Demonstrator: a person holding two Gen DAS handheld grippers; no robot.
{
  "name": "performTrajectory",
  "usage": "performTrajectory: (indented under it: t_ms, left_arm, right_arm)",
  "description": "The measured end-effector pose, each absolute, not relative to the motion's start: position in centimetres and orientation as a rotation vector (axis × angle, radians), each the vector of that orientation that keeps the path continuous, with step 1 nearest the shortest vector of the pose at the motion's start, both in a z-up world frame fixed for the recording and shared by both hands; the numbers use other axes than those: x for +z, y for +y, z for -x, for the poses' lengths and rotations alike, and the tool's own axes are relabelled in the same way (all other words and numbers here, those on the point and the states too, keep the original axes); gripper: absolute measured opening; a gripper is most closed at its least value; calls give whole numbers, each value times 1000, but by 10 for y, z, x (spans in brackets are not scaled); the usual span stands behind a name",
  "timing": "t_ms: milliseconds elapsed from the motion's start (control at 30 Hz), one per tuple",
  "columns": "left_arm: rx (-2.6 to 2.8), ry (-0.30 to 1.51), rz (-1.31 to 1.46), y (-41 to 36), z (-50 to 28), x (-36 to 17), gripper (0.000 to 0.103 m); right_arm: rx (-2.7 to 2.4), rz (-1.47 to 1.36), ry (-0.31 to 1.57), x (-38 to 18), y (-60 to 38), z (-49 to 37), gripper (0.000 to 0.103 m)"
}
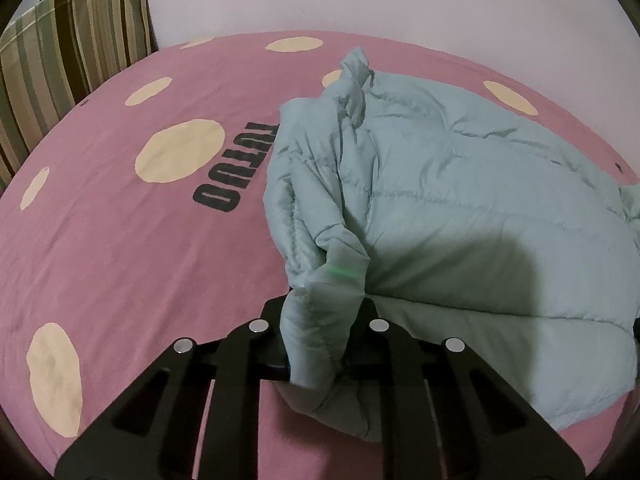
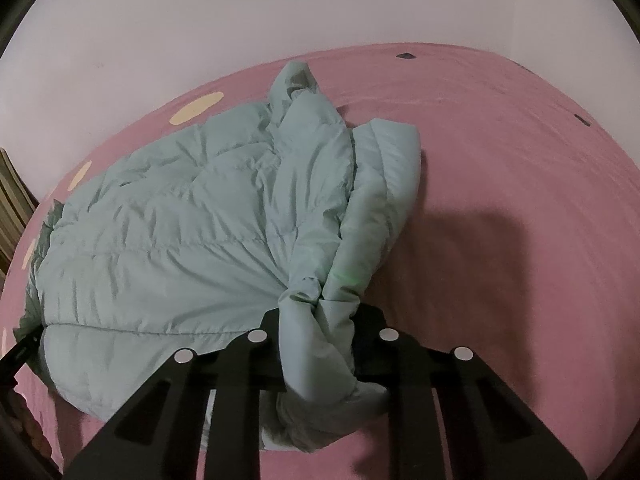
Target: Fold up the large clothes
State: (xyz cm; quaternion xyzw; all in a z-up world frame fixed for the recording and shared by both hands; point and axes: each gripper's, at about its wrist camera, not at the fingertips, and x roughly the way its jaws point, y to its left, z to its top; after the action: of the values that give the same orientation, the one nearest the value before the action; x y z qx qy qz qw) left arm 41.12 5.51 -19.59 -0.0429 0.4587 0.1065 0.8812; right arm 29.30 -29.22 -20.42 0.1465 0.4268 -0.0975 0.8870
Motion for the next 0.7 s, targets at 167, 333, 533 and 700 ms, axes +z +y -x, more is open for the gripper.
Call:
performTrajectory:
  t_ms: [167,333,533,700]
  left_arm:
    - [217,957,132,63,-403,-191,14]
    - [208,957,165,72,-386,-182,14]
    - [192,957,227,91,-341,-172,13]
    - [187,958,240,106,-285,-166,13]
  right_arm:
    - [-194,-323,877,-199,-293,-284,16]
    - [-173,-348,874,-192,-294,-266,15]
    - [-135,-387,870,-183,-292,-226,15]
    - [-94,-390,871,-177,-283,-193,15]
